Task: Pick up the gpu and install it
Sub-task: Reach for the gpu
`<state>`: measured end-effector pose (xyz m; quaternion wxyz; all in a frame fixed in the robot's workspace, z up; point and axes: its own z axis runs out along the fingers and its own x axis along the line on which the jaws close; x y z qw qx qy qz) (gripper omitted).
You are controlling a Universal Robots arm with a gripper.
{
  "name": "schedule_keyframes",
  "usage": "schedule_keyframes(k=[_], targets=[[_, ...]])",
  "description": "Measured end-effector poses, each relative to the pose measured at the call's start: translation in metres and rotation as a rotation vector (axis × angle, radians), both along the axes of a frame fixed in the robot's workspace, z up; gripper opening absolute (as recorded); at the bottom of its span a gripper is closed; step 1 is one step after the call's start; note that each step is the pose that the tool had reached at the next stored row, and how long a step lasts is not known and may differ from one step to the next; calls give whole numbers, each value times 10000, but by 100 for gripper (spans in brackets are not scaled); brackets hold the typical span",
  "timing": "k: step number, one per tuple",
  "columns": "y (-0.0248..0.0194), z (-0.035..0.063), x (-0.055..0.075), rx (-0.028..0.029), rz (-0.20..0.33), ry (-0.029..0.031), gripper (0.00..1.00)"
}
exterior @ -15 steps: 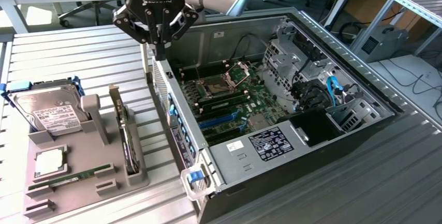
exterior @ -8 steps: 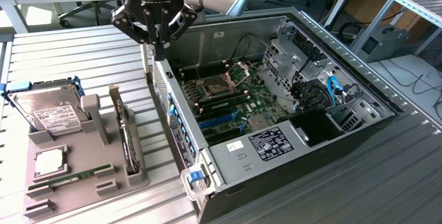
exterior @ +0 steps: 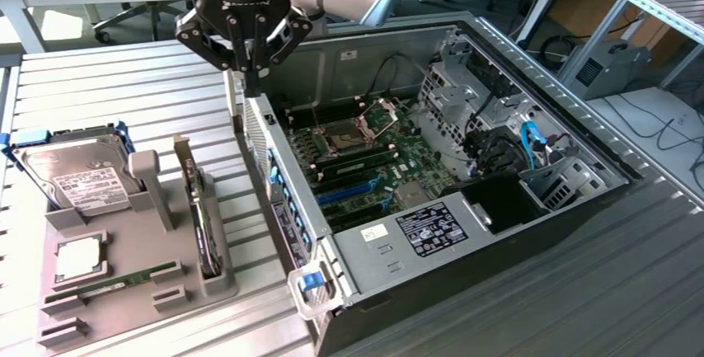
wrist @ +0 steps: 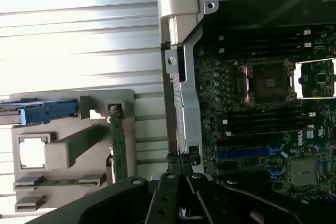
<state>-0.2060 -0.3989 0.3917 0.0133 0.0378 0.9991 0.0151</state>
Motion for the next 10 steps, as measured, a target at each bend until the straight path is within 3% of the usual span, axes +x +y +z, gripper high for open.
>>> schedule_keyframes(k=[10], targets=[[0, -3, -24, -3, 0, 0, 11]])
